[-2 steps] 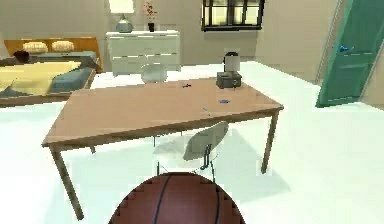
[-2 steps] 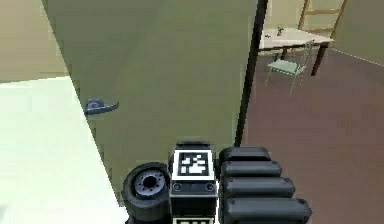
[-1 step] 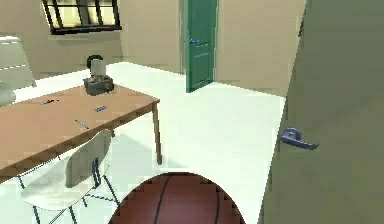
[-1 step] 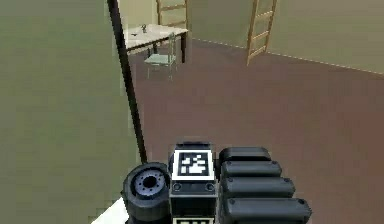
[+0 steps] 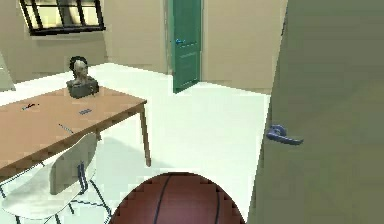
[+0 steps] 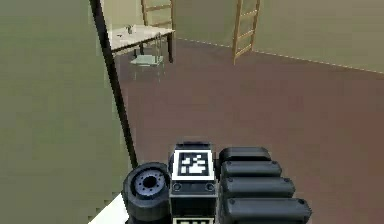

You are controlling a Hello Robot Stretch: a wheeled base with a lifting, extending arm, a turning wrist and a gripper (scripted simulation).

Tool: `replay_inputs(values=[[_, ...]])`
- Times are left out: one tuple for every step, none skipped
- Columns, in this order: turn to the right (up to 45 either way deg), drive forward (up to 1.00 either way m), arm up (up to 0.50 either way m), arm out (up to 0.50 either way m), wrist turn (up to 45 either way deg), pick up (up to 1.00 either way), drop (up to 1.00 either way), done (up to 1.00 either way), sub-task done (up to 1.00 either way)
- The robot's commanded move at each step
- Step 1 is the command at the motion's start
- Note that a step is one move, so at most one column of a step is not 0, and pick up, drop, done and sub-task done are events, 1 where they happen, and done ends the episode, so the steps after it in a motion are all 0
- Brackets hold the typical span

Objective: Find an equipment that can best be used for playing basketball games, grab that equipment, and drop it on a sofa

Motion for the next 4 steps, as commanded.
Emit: replay_inputs(values=[[0.0,1.0,0.0,0.0,0.0,0.0,0.0,0.0,0.0],[-3.0,0.0,0.0,0.0,0.0,0.0,0.0,0.0,0.0],[0.0,0.05,0.0,0.0,0.0,0.0,0.0,0.0,0.0],[18.0,0.0,0.0,0.0,0.0,0.0,0.0,0.0,0.0]])
